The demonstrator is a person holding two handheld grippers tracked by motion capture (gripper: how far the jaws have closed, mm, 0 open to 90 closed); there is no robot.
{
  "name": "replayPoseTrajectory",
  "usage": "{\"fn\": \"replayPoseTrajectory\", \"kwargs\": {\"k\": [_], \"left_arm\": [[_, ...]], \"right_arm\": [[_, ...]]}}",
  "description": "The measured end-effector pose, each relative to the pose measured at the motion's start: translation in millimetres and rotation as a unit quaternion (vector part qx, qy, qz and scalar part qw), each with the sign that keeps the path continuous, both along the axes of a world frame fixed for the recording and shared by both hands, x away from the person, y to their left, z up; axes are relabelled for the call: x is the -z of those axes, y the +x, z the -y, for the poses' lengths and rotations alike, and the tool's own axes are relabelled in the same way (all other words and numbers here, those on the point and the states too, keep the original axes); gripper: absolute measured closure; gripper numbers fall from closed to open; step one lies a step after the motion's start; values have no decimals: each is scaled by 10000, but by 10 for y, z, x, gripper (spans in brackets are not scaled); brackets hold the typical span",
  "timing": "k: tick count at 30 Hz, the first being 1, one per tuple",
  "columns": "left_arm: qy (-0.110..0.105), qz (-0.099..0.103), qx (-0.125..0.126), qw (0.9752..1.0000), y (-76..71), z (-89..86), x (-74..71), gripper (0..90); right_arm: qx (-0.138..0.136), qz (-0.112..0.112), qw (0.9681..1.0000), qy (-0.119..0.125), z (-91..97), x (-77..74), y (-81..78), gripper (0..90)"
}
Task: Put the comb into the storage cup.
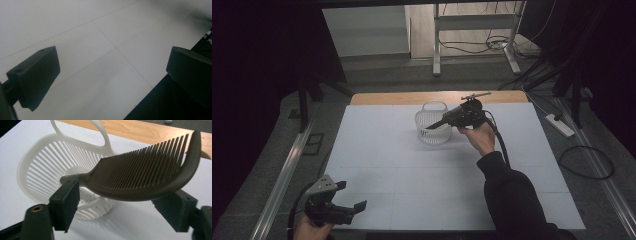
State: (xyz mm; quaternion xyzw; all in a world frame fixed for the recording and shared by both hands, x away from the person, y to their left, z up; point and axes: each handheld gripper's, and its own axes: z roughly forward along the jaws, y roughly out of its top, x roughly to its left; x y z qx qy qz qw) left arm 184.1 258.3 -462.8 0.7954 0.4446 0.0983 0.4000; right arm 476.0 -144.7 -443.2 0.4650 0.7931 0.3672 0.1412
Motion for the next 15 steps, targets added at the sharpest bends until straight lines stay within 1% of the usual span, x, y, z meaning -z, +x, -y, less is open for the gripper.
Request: {"fn": "replayPoseTrajectory", "kwargs": {"k": [3, 6, 9, 13, 15], "left_arm": [[2, -1, -1, 10000, 0, 1, 0, 0], [3, -2, -1, 10000, 0, 1, 0, 0], [3, -1, 0, 10000, 0, 1, 0, 0], [5, 0, 0, 10000, -1, 2, 0, 0], [7, 0, 1, 10000, -1, 2, 0, 0]], "right_arm": [[-27, 56, 10000, -74, -1, -21, -15, 188], [-69, 72, 9999, -96, -7, -41, -34, 151], [-144, 84, 9996, -208, -22, -49, -56, 140], [-226, 87, 9992, -328, -36, -49, -86, 83], [-295, 105, 9988, -366, -34, -48, -103, 76]]}}
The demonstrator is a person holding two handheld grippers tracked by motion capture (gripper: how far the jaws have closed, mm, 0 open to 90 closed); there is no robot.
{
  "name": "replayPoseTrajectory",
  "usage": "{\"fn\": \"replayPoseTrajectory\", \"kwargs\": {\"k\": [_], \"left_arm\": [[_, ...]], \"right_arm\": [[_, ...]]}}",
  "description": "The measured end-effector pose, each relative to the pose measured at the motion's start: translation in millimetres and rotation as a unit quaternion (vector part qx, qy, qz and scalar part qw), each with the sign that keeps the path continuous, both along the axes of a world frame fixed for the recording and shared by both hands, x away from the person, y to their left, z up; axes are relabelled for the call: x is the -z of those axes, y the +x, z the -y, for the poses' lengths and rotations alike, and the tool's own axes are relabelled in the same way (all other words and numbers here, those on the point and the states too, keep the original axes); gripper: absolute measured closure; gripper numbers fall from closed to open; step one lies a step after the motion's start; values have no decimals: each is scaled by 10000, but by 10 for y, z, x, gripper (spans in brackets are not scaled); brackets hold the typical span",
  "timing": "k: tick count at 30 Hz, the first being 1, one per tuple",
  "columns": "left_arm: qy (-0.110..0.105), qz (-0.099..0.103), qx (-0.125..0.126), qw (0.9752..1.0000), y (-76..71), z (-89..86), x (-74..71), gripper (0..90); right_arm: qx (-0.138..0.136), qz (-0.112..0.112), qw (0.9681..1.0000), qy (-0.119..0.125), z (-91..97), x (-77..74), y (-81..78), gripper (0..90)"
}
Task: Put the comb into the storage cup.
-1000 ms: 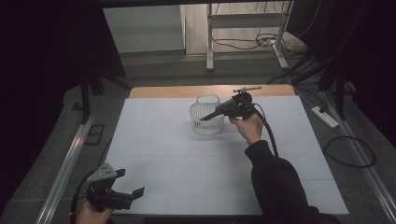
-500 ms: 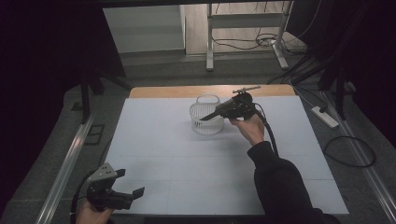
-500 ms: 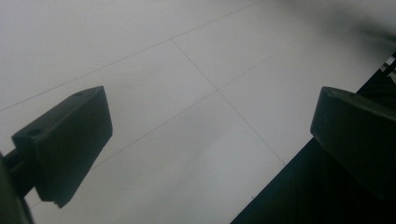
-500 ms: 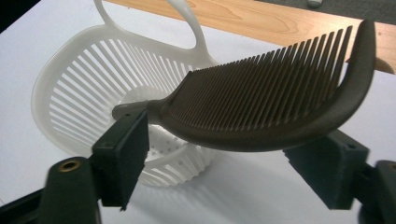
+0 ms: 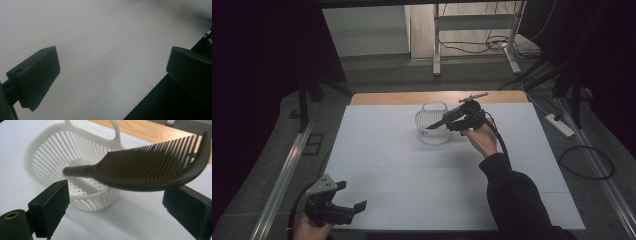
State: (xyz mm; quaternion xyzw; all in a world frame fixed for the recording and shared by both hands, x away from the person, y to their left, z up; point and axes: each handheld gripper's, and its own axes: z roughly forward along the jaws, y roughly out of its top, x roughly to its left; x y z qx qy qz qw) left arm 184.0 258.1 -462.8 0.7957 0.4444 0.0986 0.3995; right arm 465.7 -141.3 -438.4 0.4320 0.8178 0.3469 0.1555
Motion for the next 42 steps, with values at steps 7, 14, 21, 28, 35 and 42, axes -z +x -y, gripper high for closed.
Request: {"fn": "replayPoseTrajectory", "kwargs": {"k": [7, 14, 21, 28, 35, 42], "left_arm": [[-8, -2, -3, 10000, 1, -1, 0, 0], [-17, 0, 1, 10000, 0, -6, -1, 0], [-50, 5, -11, 10000, 0, -11, 0, 0], [-68, 4, -15, 10000, 1, -14, 0, 0], [-73, 12, -16, 10000, -2, -17, -1, 0], [-100, 5, -33, 9999, -1, -22, -2, 0]], "right_arm": [[-178, -87, 9998, 49, 32, 35, -46, 41], [-365, -143, 9990, 194, 54, 48, -82, 36], [-419, -162, 9989, 146, 72, 61, -126, 22], [-495, -151, 9986, 141, 78, 37, -184, 0], [-553, -91, 9983, 130, 85, -6, -264, 0], [-581, -21, 9983, 82, 107, -27, -345, 0]]}}
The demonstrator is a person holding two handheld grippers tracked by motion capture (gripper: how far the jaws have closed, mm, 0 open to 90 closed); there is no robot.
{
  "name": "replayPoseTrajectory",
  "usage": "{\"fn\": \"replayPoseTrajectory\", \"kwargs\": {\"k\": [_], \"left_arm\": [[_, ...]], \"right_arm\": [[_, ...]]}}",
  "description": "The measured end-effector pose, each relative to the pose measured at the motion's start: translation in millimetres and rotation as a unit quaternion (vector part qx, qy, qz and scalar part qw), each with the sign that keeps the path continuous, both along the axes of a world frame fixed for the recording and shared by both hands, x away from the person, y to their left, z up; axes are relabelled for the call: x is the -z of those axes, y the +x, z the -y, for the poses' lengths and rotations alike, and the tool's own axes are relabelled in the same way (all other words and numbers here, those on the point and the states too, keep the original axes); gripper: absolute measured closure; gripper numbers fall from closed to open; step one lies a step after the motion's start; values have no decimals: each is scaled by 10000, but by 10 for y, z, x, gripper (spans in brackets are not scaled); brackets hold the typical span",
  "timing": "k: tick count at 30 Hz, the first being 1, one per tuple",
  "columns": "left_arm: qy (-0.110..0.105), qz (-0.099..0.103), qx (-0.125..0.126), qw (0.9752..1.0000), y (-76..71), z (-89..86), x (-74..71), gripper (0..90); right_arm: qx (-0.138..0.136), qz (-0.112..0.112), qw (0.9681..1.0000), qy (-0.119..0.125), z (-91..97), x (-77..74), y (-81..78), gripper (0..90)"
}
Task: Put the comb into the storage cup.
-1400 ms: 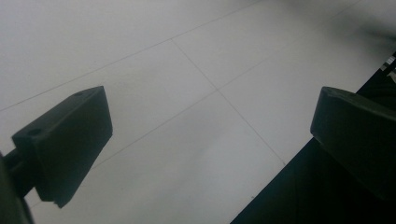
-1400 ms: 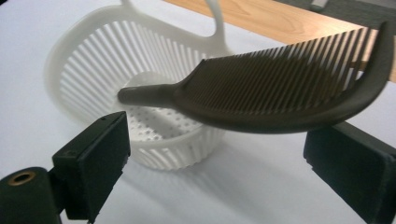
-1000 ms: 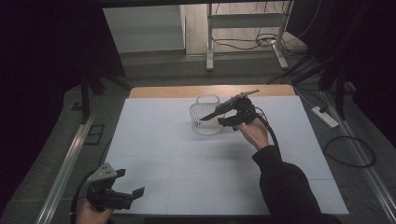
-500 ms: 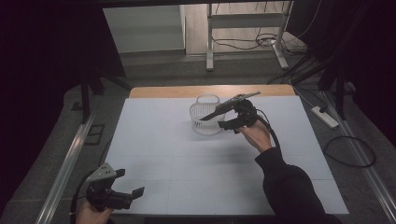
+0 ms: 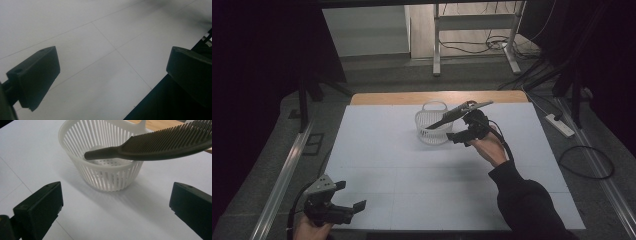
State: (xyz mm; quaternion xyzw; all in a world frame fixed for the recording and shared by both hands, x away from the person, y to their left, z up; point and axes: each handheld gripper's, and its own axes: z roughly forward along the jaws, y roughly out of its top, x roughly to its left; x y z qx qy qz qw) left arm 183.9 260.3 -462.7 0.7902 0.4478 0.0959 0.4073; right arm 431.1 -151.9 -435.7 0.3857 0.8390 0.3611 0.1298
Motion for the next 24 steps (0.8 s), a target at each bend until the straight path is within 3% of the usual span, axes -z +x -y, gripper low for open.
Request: {"fn": "replayPoseTrajectory", "kwargs": {"k": [24], "left_arm": [[-2, 4, -39, 10000, -1, -3, -1, 0]], "right_arm": [[-258, 79, 9996, -103, 22, 20, -288, 0]]}}
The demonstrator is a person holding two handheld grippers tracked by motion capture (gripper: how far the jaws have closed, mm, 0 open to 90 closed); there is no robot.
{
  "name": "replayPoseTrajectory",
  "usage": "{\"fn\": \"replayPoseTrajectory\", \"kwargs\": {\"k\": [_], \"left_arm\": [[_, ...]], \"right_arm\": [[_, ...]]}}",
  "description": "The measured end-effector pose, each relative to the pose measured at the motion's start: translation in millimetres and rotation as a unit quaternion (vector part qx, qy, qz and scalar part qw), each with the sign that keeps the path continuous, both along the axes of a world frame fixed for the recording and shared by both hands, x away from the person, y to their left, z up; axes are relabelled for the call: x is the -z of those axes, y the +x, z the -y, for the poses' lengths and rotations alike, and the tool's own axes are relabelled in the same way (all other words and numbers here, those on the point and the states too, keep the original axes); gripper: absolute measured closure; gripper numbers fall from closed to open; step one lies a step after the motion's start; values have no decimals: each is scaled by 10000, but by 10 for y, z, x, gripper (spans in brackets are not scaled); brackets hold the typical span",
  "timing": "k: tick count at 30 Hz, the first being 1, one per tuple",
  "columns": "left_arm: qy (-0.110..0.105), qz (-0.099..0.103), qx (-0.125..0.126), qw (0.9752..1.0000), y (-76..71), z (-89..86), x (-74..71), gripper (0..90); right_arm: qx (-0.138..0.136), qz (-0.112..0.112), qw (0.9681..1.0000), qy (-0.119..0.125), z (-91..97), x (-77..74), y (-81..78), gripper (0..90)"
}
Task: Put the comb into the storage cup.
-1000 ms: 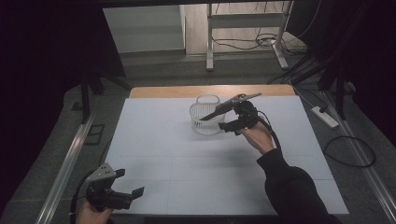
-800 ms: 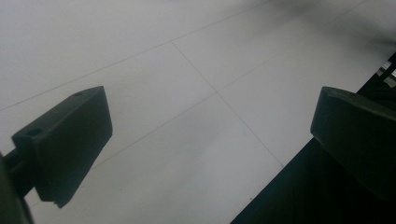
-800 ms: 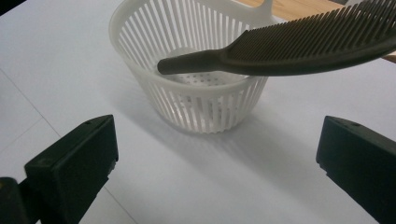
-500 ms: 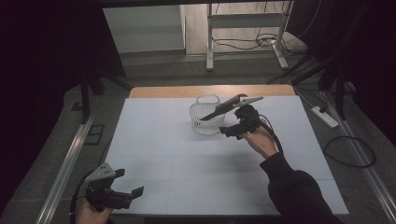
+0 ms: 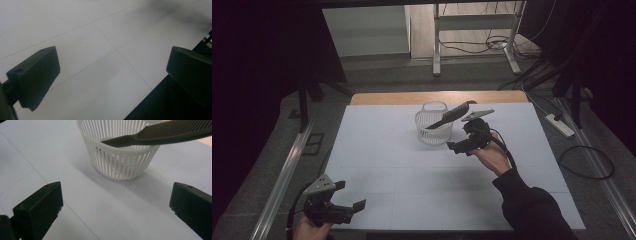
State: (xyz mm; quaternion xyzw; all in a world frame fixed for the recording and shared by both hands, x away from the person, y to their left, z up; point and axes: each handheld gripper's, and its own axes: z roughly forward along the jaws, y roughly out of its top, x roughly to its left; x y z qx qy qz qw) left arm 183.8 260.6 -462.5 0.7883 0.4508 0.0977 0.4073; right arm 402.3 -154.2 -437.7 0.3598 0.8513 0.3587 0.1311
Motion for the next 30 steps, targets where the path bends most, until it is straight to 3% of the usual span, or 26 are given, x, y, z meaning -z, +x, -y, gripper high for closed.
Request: {"fn": "replayPoseTrajectory", "kwargs": {"k": [21, 30], "left_arm": [[18, 3, 8, 10000, -3, 2, 0, 0], [18, 3, 3, 10000, -2, 2, 0, 0]], "right_arm": [[-288, 155, 9995, -15, 44, -20, -227, 0], [-390, 85, 9992, 58, 56, -37, -312, 0]]}}
